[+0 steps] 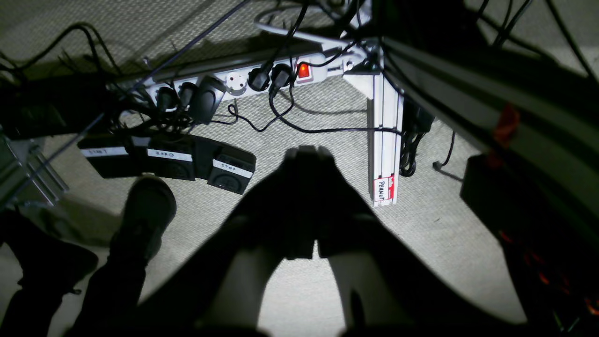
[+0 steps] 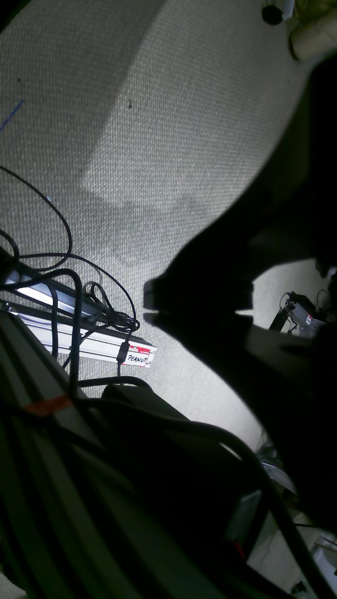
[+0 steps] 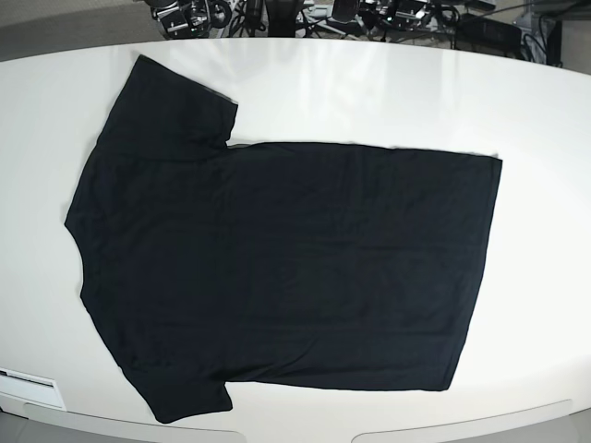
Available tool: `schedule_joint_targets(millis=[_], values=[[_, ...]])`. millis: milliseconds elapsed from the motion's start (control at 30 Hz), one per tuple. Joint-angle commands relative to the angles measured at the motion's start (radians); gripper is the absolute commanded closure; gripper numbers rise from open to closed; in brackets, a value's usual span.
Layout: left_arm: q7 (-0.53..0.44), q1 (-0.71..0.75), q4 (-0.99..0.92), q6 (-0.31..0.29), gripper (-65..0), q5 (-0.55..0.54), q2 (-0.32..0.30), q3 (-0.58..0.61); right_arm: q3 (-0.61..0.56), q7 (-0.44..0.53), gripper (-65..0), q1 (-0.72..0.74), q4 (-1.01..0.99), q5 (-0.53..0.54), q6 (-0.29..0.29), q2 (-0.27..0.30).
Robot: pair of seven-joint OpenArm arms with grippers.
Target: Fold the T-shirt properly
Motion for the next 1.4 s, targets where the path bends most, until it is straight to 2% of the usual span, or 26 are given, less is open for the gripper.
schedule_joint_targets(millis=[0,167,633,967,1033,1133,1200,1267,1367], values=[[-0.003,0.003,0.004,-0.016,0.0,0.002,0.0,0.001,-0.002,0.0,0.0,0.003,0.006,-0.003,0.001,0.001],[-0.016,0.003,0.004,-0.031,0.0,0.001,0.0,0.001,-0.002,0.001,0.0,0.003,0.006,-0.004,-0.05,0.002],[-0.017,0.003,0.005,-0.025,0.0,-0.017,0.0,0.001,-0.002,0.0,0.0,0.003,0.006,-0.003,-0.034,0.002],[0.031,0.003,0.016,-0.025,0.0,-0.017,0.0,0.001,-0.002,-0.027,0.0,0.002,0.06,-0.003,-0.045,0.002],[0.084,0.005,0.027,-0.025,0.0,-0.016,-0.001,0.001,-0.002,-0.061,0.0,-0.001,0.084,-0.003,-0.013,0.005],[0.192,0.051,0.103,-0.029,0.0,-0.018,-0.025,0.001,-0.002,-0.144,0.0,-0.057,0.151,0.056,0.087,0.04],[0.252,0.116,0.195,-0.052,0.0,-0.047,-0.055,0.001,-0.002,-0.177,0.0,-0.139,0.224,0.154,0.111,0.082],[0.296,0.203,0.308,-0.079,0.0,-0.122,-0.096,0.001,-0.002,-0.187,0.0,-0.241,0.324,0.236,0.15,0.13],[0.321,0.353,0.514,-0.109,0.0,-0.215,-0.174,0.001,-0.002,-0.187,0.0,-0.423,0.526,0.32,0.191,0.217]])
